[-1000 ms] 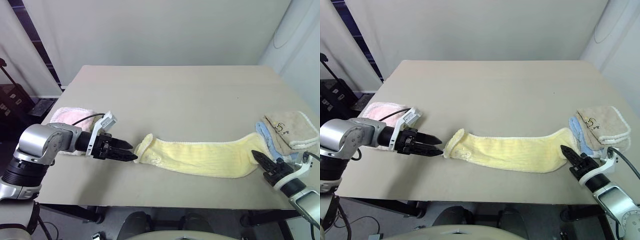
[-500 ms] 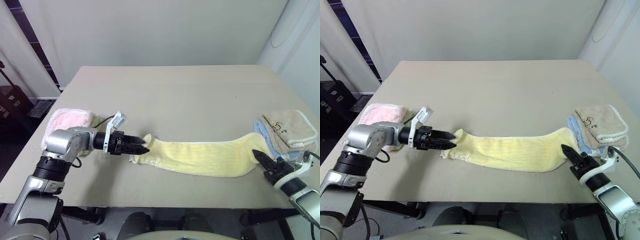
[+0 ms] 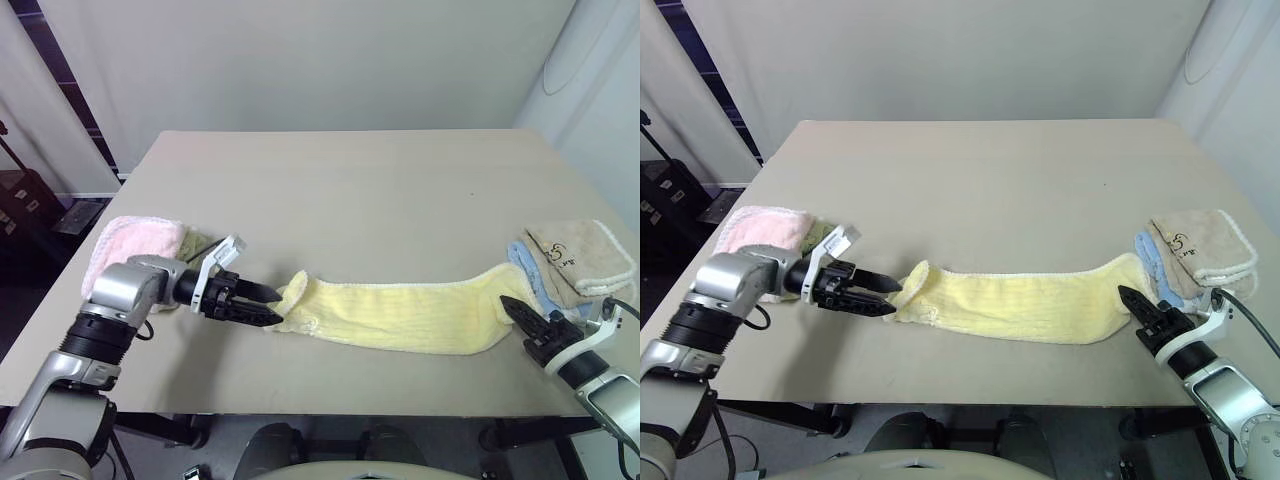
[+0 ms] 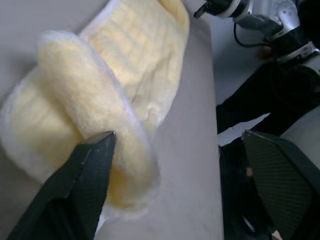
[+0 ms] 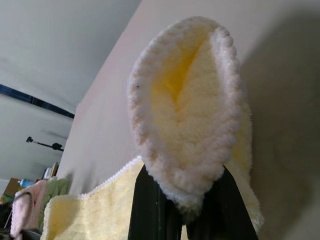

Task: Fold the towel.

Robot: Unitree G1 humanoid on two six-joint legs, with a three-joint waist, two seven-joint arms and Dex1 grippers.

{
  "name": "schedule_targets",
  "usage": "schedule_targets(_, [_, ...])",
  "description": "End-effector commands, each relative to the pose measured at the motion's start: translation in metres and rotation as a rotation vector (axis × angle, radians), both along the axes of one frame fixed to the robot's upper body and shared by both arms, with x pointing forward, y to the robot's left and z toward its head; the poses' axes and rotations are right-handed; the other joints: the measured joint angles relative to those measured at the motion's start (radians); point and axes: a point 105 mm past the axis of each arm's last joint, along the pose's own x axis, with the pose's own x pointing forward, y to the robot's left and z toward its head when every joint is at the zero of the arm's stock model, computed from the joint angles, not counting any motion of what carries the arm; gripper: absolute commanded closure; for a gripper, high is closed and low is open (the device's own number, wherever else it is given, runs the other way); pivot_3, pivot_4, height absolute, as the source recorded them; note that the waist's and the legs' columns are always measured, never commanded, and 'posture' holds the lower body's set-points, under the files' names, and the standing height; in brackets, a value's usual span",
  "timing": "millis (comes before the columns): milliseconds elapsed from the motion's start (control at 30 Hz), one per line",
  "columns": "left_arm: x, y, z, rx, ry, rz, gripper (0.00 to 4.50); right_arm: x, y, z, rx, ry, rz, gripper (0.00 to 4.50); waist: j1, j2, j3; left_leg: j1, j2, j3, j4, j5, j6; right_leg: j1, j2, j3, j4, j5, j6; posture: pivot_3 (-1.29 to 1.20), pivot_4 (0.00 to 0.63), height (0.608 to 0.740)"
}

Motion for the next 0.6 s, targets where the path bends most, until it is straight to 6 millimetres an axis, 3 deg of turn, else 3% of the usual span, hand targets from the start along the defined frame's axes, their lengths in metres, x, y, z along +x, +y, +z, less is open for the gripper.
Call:
schedule_targets(33, [-0.001,-0.006,0.045,-0.104,-0.064,0.011,0.24,0.0,0.002,0.011,-0.015,-0.042,0.008,4.47,0.001,0.001,0.0,0.0,0.0,0.0,0.0,0.0,0.0,0.0,0.0,0.0,0.0,0.0,0.0,0.0,0.0,0.74])
schedule_targets(133, [-0.006,-0.019,0.075,-0.23,-0.068,0.009,0.24,-0.001,0.0,0.009,-0.014,-0.039,0.005,4.47,0.003,0.0,0.0,0.0,0.0,0.0,0.0,0.0,0.0,0.001,0.0,0.0,0.0,0.001,0.003,0.0,0.0,0.74])
schedule_targets(200, [-0.01,-0.031,0.067,-0.206,-0.06,-0.009,0.24,0.0,0.001,0.008,-0.011,-0.041,0.004,4.47,0.005,0.001,0.0,0.0,0.0,0.0,0.001,0.0,0.0,0.002,0.0,0.0,0.0,0.001,0.003,0.0,0.0,0.74])
schedule_targets(333, [-0.004,-0.057,0.015,-0.08,-0.044,-0.041,0.24,0.006,0.007,0.008,-0.005,-0.045,0.019,4.47,0.005,0.001,0.0,0.004,-0.001,0.0,0.001,0.0,0.0,0.006,0.001,0.0,0.0,0.001,0.003,0.0,0.0,0.74])
schedule_targets(433, [0.009,-0.06,-0.013,0.025,-0.088,-0.012,0.24,0.007,0.009,0.009,-0.008,-0.047,0.023,4.47,0.004,0.0,0.0,0.005,-0.001,0.001,0.001,0.0,0.0,0.006,0.002,0.0,0.0,0.001,0.003,0.0,0.0,0.74])
schedule_targets(600, [0.015,-0.051,-0.02,0.128,-0.143,0.017,0.24,0.005,0.005,0.007,-0.017,-0.036,0.017,4.47,0.004,0.0,0.0,0.002,-0.001,0.001,0.0,0.0,0.0,0.002,0.002,0.001,0.001,0.002,0.003,0.0,0.0,0.74])
